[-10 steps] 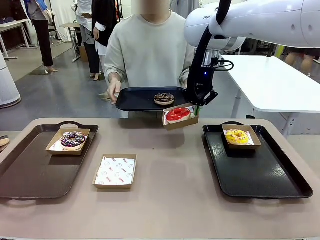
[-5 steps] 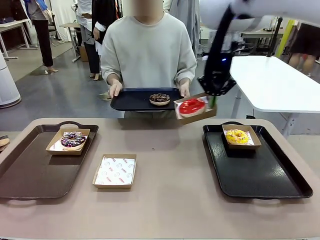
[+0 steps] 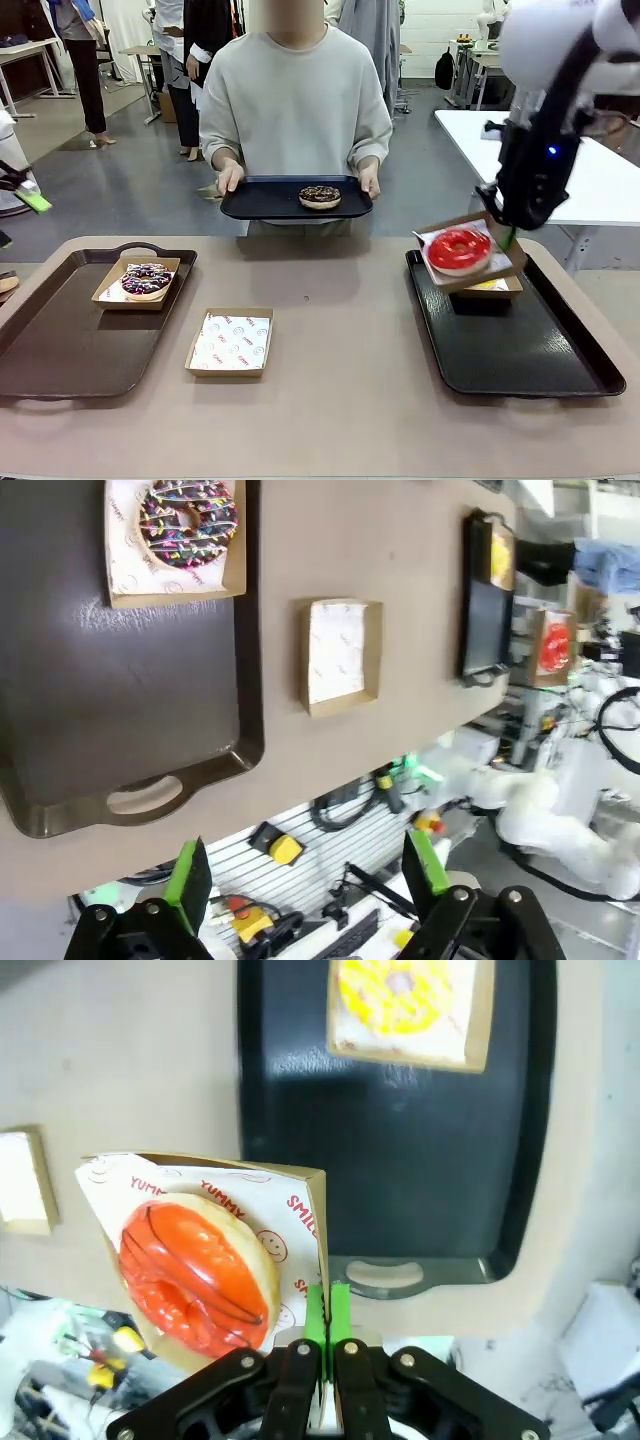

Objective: Individually package the donuts and arrange them on the tray.
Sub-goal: Place the picked Paper togo box on the Handle tray while simultaneously picking up another Paper togo box from the table with the other hand.

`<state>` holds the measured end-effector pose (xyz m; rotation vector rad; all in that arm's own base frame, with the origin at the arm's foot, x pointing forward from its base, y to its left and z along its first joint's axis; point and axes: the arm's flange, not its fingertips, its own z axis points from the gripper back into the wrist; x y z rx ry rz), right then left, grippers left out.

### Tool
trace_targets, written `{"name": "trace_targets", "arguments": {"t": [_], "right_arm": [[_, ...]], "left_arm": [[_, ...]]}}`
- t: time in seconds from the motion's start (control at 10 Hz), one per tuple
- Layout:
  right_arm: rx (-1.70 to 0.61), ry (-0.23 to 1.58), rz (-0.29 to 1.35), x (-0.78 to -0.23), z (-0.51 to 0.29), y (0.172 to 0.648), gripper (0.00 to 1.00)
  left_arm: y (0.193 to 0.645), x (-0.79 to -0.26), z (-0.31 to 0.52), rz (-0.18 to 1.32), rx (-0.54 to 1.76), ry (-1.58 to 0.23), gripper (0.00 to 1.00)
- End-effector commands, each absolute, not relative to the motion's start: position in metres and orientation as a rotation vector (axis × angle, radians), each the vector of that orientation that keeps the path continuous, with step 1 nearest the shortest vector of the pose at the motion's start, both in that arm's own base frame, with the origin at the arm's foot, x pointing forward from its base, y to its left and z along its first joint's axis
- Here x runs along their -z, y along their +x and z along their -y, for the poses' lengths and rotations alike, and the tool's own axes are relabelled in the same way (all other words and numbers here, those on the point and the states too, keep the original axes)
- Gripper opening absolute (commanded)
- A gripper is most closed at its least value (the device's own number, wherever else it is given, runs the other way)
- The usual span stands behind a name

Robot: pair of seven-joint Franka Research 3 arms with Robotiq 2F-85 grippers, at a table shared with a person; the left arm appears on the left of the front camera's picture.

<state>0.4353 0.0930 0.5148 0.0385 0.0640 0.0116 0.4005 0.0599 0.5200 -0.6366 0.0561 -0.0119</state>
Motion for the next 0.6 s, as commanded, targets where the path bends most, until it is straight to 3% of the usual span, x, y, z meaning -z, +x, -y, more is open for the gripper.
{"name": "trace_targets", "arguments": {"t": [0.0, 0.5], "right_arm": [[-0.018, 0.089, -0.032, -0.492, -0.079, 0.417, 0.02], [0.065, 0.120, -0.086, -0.421, -0.057, 0.410, 0.02]], "left_arm": [[0.396, -0.510, -0.023, -0.054, 0.022, -0.488, 1.00], [0.394, -0.480, 0.066, -0.053, 0.099, -0.310, 1.00]]}}
